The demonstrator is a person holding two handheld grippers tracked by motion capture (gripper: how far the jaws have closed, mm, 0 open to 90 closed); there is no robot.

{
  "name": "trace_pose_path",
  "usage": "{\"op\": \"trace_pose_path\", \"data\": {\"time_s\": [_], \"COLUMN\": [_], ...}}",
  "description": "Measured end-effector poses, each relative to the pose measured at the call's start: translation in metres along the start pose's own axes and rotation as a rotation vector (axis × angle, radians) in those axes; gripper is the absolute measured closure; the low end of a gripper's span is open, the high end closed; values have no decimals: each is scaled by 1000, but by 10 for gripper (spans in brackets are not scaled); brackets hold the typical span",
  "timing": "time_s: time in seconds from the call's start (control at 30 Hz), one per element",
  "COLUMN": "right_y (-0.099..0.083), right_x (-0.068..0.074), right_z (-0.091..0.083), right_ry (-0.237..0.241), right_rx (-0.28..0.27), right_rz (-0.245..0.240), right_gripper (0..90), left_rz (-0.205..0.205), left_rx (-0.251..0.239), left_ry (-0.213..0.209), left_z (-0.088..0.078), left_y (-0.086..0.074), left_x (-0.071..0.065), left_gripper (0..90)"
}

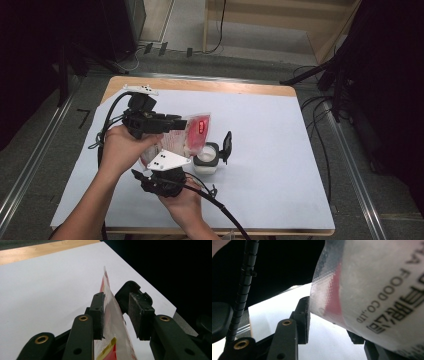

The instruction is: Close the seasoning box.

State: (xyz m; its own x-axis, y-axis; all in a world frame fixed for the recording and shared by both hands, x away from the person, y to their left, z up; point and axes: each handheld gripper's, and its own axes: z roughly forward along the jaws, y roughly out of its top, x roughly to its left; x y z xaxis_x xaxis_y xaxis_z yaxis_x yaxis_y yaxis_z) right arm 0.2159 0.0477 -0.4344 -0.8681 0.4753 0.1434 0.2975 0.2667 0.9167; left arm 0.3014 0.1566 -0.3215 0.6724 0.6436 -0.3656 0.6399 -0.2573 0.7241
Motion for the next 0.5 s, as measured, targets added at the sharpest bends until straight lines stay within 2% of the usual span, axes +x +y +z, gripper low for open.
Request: {"op": "trace_pose_path", "data": {"time_s": [0.5], "right_y": [0], "right_x": [0], "right_z": [0], "right_ry": [-1], "right_rx": [6], "right_rz": [-8], "right_gripper": [605], "left_rz": [-3], "left_rx": [22], "left_ry": [4], "left_z": [0], "left_y": [0], "left_x": [1], "left_gripper": [673]}}
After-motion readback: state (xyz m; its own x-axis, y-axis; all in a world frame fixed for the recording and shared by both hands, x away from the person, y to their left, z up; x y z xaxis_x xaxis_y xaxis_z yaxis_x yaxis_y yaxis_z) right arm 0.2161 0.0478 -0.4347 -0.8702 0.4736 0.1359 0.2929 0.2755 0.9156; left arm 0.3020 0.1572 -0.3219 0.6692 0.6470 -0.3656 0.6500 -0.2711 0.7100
